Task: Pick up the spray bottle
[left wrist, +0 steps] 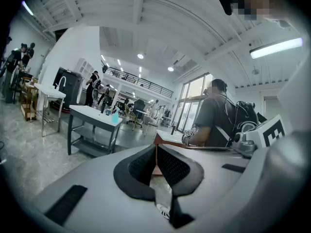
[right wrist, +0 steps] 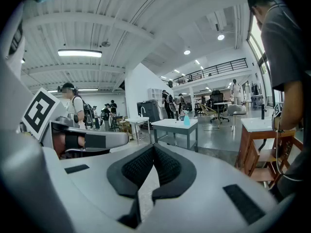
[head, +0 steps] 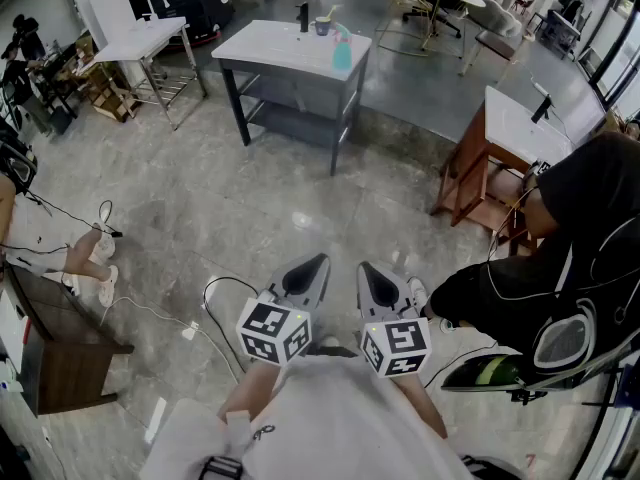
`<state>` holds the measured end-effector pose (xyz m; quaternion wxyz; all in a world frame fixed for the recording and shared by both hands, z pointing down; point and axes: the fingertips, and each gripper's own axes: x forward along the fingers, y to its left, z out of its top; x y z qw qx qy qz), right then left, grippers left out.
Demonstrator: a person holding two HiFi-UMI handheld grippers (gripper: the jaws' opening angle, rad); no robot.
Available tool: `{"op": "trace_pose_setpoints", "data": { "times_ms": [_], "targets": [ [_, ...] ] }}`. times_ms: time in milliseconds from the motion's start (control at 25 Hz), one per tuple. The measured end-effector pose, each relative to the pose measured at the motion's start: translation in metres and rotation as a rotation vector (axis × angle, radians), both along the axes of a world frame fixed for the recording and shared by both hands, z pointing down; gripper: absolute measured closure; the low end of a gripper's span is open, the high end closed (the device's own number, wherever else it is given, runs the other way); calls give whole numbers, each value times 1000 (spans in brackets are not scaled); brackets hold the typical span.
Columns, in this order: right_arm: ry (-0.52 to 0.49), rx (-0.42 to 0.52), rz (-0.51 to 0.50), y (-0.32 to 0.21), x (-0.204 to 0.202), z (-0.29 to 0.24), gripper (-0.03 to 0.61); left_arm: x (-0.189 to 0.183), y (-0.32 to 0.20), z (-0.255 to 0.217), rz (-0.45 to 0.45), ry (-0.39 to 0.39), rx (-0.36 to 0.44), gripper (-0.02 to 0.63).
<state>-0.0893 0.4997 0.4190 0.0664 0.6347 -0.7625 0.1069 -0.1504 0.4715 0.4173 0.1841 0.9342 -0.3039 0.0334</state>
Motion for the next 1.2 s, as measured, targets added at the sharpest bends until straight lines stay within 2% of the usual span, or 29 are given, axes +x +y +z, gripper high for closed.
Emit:
{"op": "trace_pose_setpoints", "data": {
  "times_ms": [400, 640, 1200],
  "targets": [
    [-37, -12, 12, -2, 7, 1, 551, 6, 3, -1, -5, -3, -11, 581],
    [-57, -15, -15, -4, 5, 5, 551, 13, 3, 3, -3, -4, -11, 581],
    [-52, -56, -17, -40, 23, 21, 551, 31, -41, 23, -7, -4, -66, 581]
  ]
}}
